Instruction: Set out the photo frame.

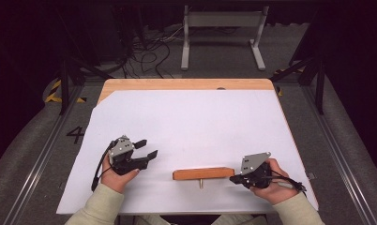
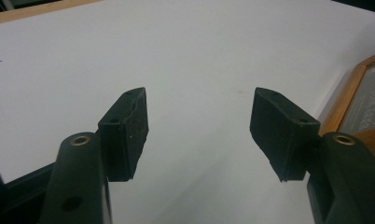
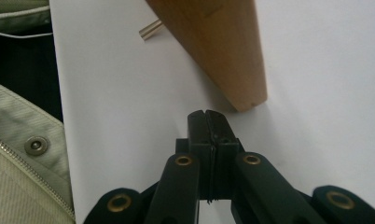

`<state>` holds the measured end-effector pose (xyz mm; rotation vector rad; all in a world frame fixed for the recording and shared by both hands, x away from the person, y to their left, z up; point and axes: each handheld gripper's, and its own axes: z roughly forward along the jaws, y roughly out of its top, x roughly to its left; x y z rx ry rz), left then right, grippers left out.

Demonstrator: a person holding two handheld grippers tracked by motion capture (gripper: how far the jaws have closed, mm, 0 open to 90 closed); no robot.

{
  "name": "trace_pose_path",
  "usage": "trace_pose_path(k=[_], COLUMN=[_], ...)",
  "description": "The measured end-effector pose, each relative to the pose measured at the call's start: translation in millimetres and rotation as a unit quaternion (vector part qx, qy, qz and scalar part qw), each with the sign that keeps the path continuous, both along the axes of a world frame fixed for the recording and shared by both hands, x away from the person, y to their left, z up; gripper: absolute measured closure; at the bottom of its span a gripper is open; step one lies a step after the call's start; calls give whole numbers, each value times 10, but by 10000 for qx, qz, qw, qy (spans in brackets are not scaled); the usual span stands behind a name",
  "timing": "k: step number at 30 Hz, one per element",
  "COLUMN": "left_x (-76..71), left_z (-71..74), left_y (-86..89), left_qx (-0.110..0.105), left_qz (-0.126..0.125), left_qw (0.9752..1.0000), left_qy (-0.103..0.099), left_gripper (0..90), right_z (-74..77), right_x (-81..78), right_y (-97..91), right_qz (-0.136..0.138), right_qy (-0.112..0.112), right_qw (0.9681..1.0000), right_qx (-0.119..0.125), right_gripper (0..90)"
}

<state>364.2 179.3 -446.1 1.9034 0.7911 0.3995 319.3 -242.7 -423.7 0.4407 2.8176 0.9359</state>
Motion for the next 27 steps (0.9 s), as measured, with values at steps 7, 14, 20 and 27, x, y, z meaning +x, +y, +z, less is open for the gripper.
trace_pose_path(k=[7,14,20,27], left_x=[-13,-24,-41,-45], left_z=[-5,-8,-18,-34], left_y=[5,28,74,89], left_qx=[29,78,33,16], left_qz=[34,83,178,226], left_qw=[10000,9999,9998,9997], left_qy=[15,8,5,1], left_gripper=[371,367,343,327], right_z=[-169,-222,-231,-246], right_x=[75,148,230,377], right_y=[56,61,58,60], right_qz=[16,-101,-329,-566], right_qy=[233,201,150,249], right_qw=[9997,9991,9983,9956], right_qx=[103,361,463,708], right_gripper=[900,900,900,900])
